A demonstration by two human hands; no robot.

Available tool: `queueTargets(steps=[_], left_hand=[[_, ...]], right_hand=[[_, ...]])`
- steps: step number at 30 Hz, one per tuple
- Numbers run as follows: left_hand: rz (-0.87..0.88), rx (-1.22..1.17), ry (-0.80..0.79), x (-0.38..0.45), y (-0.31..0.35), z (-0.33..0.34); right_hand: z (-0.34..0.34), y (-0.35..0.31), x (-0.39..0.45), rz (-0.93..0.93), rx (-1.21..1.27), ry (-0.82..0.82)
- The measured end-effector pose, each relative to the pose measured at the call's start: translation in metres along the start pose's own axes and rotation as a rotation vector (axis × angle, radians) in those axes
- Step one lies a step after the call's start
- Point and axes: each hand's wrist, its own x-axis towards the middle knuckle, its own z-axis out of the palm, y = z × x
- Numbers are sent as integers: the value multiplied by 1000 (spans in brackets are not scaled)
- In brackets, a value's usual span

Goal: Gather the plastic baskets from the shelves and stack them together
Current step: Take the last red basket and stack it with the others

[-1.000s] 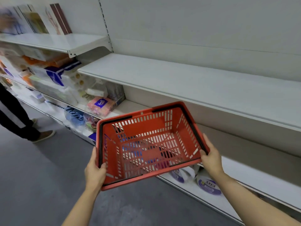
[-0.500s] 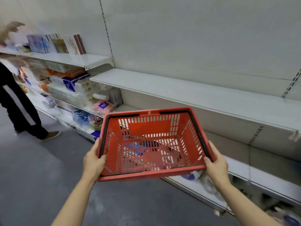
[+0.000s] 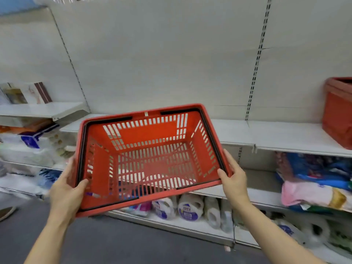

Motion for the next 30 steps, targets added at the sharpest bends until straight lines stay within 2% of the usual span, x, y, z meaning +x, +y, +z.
queueTargets(steps=[5,10,19,30], left_hand=[[134,-100,-81,8,78,67],[251,-218,-136,-18,166,154],[330,-477,-198,-80,299,275],[526,-679,-262,-74,433,388]], right_hand=[[-80,-35,28,-75,-15,165],[-178,-62,59,-168,-20,286],[-350,-95,114,-323,-94,437],[-465,-133,172,-495,5,613]])
